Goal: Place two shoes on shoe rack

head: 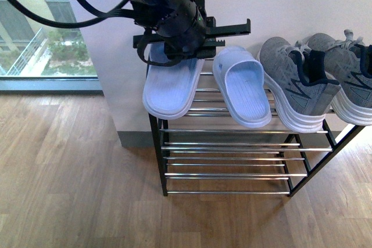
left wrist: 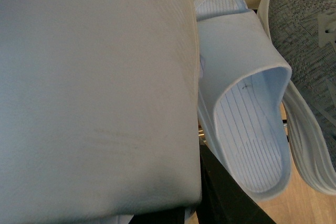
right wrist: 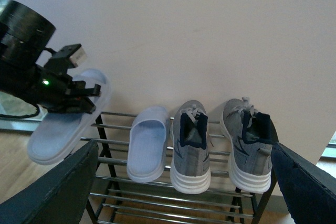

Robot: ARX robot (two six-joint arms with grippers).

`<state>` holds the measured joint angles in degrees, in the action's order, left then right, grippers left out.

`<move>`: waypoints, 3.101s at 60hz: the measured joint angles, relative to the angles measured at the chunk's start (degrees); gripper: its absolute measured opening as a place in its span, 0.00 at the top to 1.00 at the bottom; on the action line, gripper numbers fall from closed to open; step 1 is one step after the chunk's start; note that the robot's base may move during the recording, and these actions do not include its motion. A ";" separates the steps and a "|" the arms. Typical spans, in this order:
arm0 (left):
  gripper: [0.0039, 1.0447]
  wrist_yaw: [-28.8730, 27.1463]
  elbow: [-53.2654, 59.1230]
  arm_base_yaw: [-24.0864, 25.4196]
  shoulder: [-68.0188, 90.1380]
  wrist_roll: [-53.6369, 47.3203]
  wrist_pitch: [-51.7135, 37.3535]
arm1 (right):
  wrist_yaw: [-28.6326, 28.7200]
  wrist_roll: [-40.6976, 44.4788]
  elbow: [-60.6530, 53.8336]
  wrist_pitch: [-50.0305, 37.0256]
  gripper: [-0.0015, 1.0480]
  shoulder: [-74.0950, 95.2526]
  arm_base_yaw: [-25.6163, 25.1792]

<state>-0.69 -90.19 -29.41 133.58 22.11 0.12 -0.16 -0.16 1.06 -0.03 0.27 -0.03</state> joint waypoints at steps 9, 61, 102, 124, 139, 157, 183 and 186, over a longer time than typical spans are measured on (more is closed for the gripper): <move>0.99 1.29 -6.95 0.09 6.21 0.02 1.51 | -0.02 0.00 0.00 0.00 0.09 0.00 0.00; 0.53 2.29 -20.72 0.66 18.14 0.39 5.49 | 0.02 0.00 0.00 0.00 0.09 0.00 0.00; 0.09 -21.00 26.73 -0.11 -27.80 -0.24 -13.53 | 0.04 0.00 0.00 0.00 0.09 0.00 0.00; 0.09 -31.87 52.24 3.91 -63.04 -1.44 -7.26 | 0.07 0.00 0.00 0.00 0.09 0.00 0.00; 0.09 -33.97 57.88 6.67 -81.20 -1.86 0.31 | 0.07 0.00 0.00 0.00 0.09 0.00 0.00; 0.25 -20.70 69.00 10.38 -90.38 -10.88 -15.19 | 0.09 0.00 0.00 0.00 0.09 0.00 0.00; 0.98 -7.74 82.05 20.61 -102.86 -21.24 -22.62 | 0.13 0.00 0.00 0.00 0.09 0.00 0.00; 0.99 -7.06 82.86 21.42 -104.08 -21.42 -22.21 | 0.13 0.00 0.00 0.00 0.09 0.00 -0.02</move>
<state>-7.75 -7.33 -7.99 29.50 0.69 -22.09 -0.03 -0.16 1.06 -0.03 0.27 -0.05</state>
